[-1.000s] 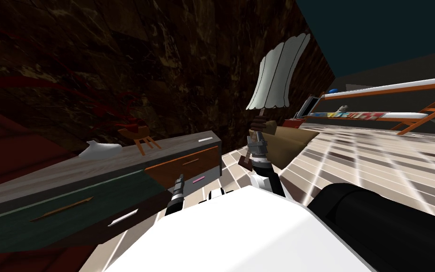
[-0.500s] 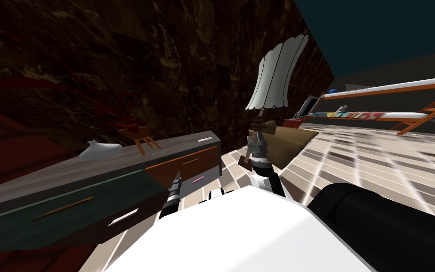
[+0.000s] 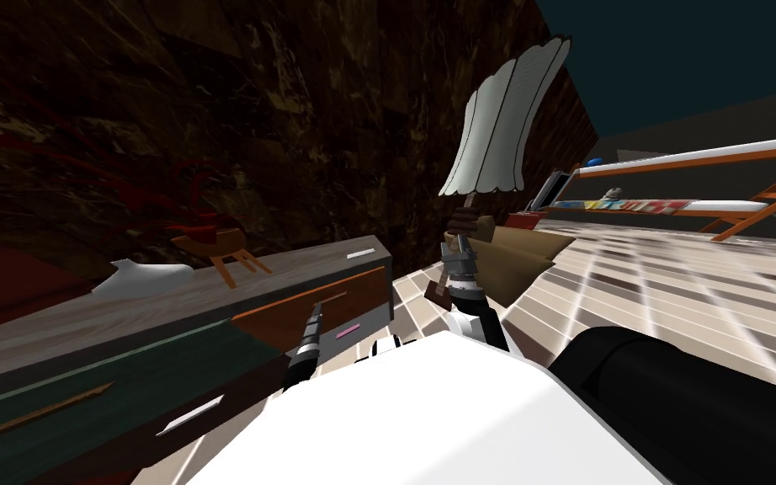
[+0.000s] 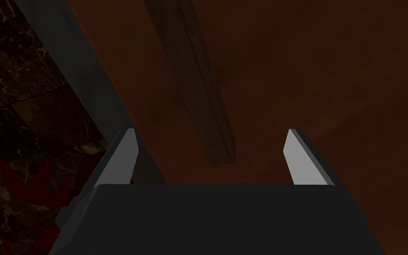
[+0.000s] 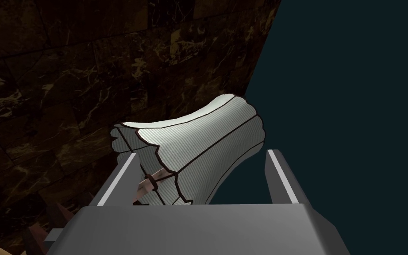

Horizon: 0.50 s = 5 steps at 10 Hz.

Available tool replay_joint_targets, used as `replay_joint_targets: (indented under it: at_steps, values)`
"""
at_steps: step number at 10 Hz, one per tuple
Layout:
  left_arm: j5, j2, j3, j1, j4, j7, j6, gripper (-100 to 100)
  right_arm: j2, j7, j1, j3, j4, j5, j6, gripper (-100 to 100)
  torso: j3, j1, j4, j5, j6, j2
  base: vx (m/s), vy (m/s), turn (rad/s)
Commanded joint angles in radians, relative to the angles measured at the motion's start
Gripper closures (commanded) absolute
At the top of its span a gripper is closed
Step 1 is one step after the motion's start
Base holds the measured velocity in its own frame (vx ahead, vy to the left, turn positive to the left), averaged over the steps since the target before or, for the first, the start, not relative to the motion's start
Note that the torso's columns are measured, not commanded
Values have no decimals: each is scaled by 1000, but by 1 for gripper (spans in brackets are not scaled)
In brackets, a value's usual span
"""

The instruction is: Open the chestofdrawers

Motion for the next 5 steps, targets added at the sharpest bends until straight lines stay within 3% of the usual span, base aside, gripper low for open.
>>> replay_joint_targets:
  at_steps: [1, 3, 5]
  values:
    - [1, -64, 2, -5, -6, 0, 10, -100, 0, 0, 0, 0, 0, 0, 0, 0, 4, 4, 2, 1, 0, 6, 30, -14, -2]
    - [1, -101, 2, -5, -7, -1, 11, -100, 0, 0, 0, 0, 0, 0, 0, 0, 5, 2, 2, 1, 0, 7, -4, 3, -1]
    - [1, -90, 5, -11, -33, 0, 43, -100, 0, 0, 0, 0, 0, 0, 0, 0, 1, 0, 1, 0, 0, 1, 31, 14, -11]
